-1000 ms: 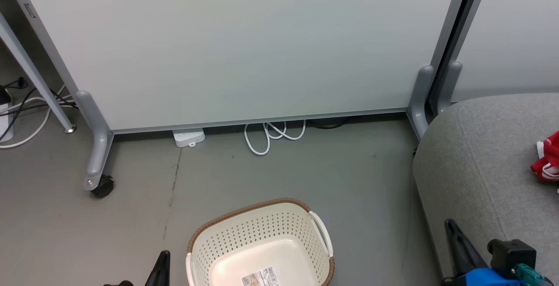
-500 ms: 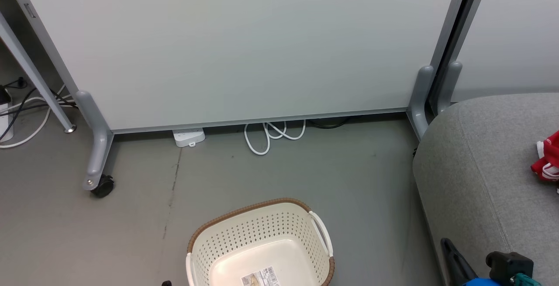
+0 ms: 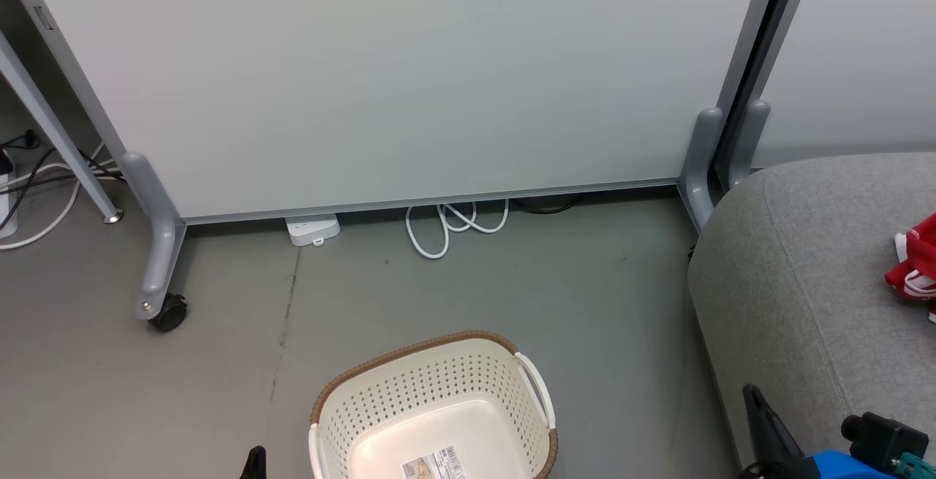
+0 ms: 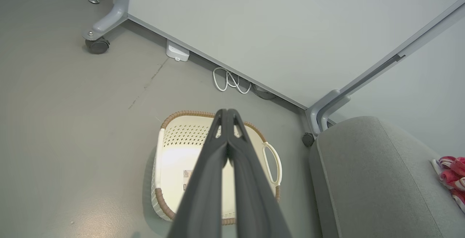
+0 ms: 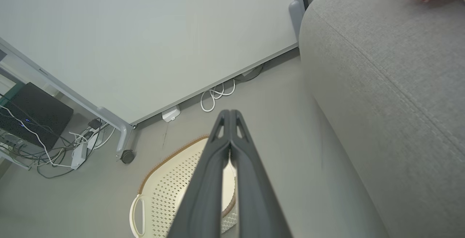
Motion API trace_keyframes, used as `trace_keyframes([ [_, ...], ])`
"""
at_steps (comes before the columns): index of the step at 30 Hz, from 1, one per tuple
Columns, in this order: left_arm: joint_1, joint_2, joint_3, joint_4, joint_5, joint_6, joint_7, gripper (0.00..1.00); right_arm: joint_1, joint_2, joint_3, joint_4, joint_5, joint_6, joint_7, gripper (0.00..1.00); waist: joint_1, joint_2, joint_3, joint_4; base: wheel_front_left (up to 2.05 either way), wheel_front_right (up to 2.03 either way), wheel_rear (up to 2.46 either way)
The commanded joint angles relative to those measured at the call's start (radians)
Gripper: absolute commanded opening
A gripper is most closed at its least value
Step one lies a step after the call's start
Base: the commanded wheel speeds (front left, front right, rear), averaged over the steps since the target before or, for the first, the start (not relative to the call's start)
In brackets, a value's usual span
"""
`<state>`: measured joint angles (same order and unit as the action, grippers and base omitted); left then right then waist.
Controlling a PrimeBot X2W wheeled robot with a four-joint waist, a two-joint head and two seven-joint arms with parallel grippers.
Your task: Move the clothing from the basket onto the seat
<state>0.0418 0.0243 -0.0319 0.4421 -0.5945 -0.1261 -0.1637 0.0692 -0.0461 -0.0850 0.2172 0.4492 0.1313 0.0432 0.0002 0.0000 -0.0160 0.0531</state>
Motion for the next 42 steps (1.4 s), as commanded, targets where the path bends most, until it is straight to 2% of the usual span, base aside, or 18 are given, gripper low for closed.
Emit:
trace_keyframes([
  [1,-0.027,0.01,0.01,-0.021,-0.033,-0.001,0.007,0.0,-0.032,-0.002,-0.004,-0.01,0.038,0.0,0.001,0.0,-0.0001,0.0,0.0,0.0,0.0,0.0,0.0],
  [23,-0.067,0.016,0.052,-0.075,-0.329,-0.003,0.089,0.0,-0.079,-0.003,-0.012,0.0,0.376,0.0,0.023,0.0,-0.0001,0.0,0.004,-0.012,0.0,0.0,0.0],
  [42,-0.095,0.02,0.08,-0.112,-0.525,-0.004,0.144,0.0,-0.11,-0.004,-0.017,0.007,0.601,0.0,0.036,0.0,-0.0002,0.0,0.007,-0.021,0.0,0.0,0.0],
])
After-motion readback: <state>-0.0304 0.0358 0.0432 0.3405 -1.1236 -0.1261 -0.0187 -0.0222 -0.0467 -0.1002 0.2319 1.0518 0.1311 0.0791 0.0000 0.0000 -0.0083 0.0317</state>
